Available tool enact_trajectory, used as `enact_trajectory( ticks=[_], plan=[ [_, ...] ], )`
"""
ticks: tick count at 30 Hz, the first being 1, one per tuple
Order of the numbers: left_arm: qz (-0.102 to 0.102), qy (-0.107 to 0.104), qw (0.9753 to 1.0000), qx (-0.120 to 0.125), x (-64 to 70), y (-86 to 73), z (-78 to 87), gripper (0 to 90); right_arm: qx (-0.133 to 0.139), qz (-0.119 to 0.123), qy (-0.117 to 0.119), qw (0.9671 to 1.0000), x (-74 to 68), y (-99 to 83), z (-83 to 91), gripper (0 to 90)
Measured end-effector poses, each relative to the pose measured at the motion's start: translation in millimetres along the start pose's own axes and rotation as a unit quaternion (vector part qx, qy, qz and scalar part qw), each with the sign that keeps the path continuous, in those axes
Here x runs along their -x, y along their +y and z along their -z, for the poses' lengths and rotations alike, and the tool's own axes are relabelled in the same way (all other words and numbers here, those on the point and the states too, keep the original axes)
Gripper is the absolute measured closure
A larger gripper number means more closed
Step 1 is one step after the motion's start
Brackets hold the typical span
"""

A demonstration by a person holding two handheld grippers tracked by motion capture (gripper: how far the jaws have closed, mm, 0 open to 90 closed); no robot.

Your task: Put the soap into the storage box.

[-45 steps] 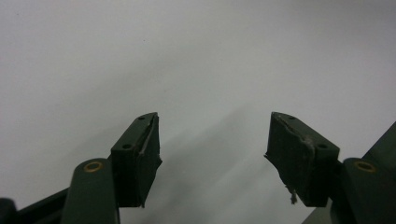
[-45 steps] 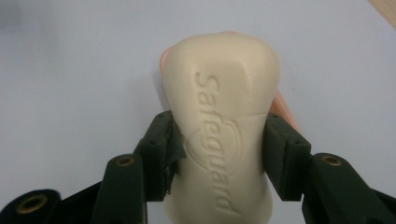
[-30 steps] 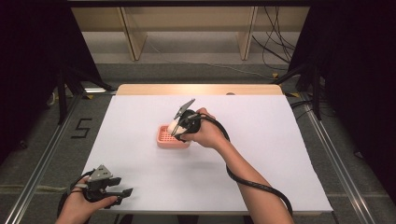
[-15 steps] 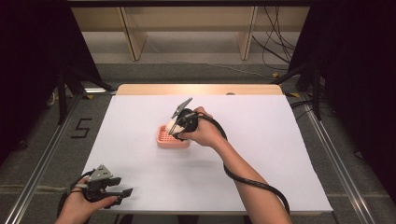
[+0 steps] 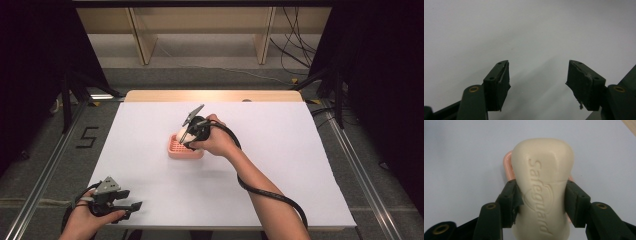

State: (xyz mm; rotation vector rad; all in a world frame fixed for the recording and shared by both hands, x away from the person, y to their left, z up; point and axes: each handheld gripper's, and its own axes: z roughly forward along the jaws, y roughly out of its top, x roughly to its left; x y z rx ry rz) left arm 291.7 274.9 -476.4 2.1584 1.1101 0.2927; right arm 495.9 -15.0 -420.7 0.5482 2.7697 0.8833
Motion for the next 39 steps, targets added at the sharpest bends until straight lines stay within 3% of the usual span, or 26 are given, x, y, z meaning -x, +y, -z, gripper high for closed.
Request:
enact_trajectory(
  ticks=[12, 13, 16, 17, 18, 39],
  plan=[
    [-0.002, -0.005, 1.0000, 0.000, 0.1, -0.3, 0.0, 34.2, -0.001, -0.002, -0.003, 1.0000, 3.3, 0.6, -6.3, 50.5],
    [-0.001, -0.005, 1.0000, 0.001, 0.1, -0.3, 0.0, 34.2, -0.004, -0.012, -0.001, 0.9999, 2.2, 0.4, -6.8, 50.4],
    [0.000, -0.004, 1.0000, 0.003, 0.3, -0.2, -0.4, 34.2, -0.004, -0.008, -0.001, 1.0000, 3.8, 0.7, -8.0, 50.5],
    [-0.008, -0.006, 0.9999, -0.006, -0.8, 0.1, 0.8, 34.2, -0.004, -0.009, -0.002, 1.0000, 4.0, 0.9, -8.3, 50.4],
    [0.001, -0.005, 1.0000, 0.002, 0.5, -0.2, -0.5, 34.2, -0.002, -0.008, -0.002, 1.0000, 4.2, 1.2, -9.2, 50.5],
    [0.000, -0.003, 1.0000, 0.003, -0.1, -0.1, -0.5, 34.2, -0.006, -0.003, 0.000, 1.0000, 7.0, 9.5, -19.2, 50.4]
  ],
)
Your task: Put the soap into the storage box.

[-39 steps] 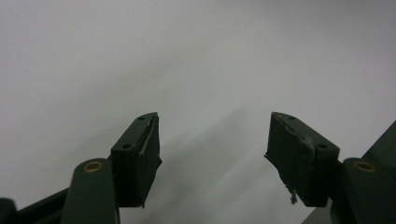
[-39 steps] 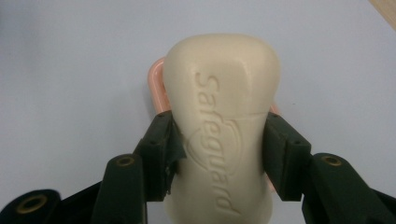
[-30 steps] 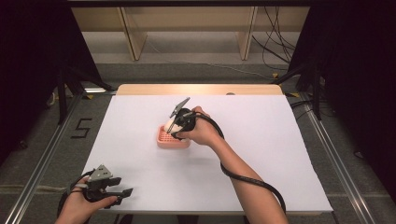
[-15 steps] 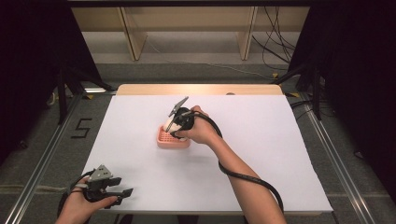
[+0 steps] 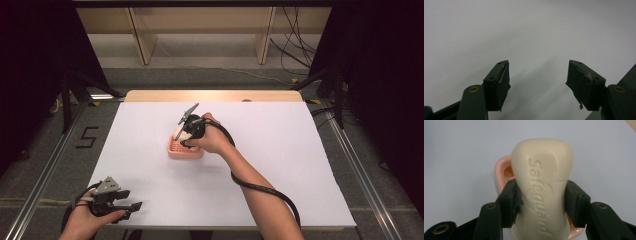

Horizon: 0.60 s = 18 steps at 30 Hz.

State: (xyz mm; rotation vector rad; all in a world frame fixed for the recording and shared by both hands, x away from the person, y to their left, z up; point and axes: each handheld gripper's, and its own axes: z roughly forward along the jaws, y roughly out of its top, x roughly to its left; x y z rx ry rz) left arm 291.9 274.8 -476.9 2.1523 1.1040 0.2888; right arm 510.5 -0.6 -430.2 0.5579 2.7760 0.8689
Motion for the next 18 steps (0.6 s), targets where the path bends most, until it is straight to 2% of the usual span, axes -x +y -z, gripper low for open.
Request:
enact_trajectory(
  ticks=[18],
  plan=[
    [0.000, 0.001, 1.0000, -0.001, -0.1, 0.1, 0.1, 34.2, -0.005, 0.001, 0.000, 1.0000, 0.9, 0.6, -7.7, 50.4]
  ],
)
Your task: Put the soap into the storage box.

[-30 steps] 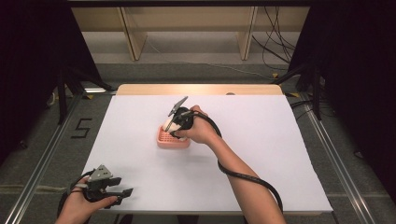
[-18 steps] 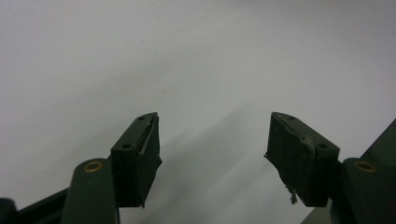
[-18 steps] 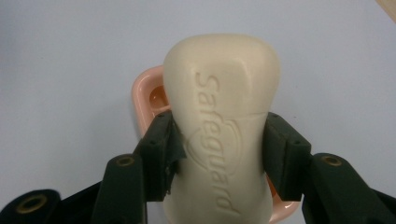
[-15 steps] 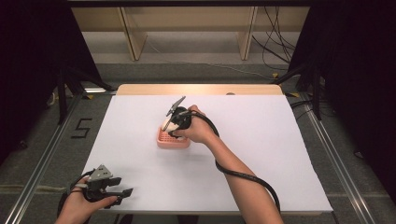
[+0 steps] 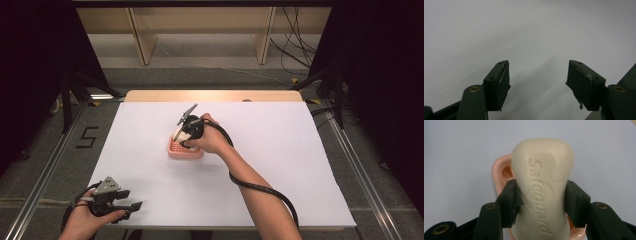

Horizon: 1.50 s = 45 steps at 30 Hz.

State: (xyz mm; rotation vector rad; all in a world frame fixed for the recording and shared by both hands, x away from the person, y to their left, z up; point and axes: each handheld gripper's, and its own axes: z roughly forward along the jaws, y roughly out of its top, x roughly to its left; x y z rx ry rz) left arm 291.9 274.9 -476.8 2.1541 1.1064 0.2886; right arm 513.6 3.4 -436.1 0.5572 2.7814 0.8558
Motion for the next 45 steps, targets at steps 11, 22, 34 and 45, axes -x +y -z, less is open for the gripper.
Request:
enact_trajectory(
  ticks=[11, 22, 34, 45],
  plan=[
    [0.000, -0.001, 1.0000, 0.000, 0.1, -0.1, 0.2, 34.2, -0.005, -0.003, 0.000, 1.0000, -0.4, -0.8, -5.1, 50.4],
    [0.001, -0.002, 1.0000, -0.001, 0.0, -0.1, 0.3, 34.2, -0.009, -0.006, -0.002, 0.9999, 0.9, -3.9, -10.2, 50.3],
    [0.000, -0.002, 1.0000, 0.001, 0.5, -0.2, 0.3, 34.2, 0.021, -0.025, 0.000, 0.9994, 1.9, -1.8, -1.6, 41.7],
    [0.006, -0.001, 1.0000, 0.000, 0.9, -0.7, -0.1, 34.2, 0.050, -0.047, -0.014, 0.9975, -10.3, -23.3, 29.1, 44.0]
  ],
)
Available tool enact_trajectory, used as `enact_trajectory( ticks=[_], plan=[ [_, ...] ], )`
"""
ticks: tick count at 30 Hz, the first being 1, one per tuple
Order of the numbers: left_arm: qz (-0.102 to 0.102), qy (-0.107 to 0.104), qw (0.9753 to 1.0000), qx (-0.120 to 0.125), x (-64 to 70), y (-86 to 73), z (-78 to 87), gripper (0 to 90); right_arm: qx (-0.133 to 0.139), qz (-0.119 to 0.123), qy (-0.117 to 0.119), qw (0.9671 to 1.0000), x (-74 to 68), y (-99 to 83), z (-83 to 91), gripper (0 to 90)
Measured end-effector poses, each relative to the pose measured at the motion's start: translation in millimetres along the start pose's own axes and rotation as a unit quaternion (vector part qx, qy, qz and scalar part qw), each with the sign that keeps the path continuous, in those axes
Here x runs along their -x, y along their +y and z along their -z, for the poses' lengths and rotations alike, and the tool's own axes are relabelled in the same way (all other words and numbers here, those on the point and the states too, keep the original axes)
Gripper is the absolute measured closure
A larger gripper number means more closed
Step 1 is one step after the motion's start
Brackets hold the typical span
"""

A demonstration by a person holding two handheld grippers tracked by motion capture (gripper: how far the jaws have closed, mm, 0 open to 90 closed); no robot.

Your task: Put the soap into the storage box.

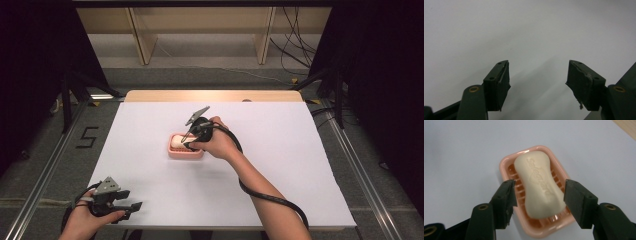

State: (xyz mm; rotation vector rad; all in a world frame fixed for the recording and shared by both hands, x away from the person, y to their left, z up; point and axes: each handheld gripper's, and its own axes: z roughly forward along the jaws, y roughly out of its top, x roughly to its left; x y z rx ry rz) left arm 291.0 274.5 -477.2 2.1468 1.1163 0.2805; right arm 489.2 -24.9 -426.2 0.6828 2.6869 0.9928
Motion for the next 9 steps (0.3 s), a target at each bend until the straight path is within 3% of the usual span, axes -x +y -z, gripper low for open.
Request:
enact_trajectory(
  ticks=[5, 9],
  plan=[
    [0.000, 0.001, 1.0000, 0.000, 0.3, -0.3, -0.3, 34.2, 0.005, -0.025, -0.008, 0.9996, -9.5, -27.6, 25.3, 47.3],
    [-0.008, 0.000, 1.0000, -0.002, 0.0, 0.0, -0.1, 34.2, -0.006, -0.052, -0.015, 0.9985, -24.0, -67.2, 47.0, 47.6]
  ],
)
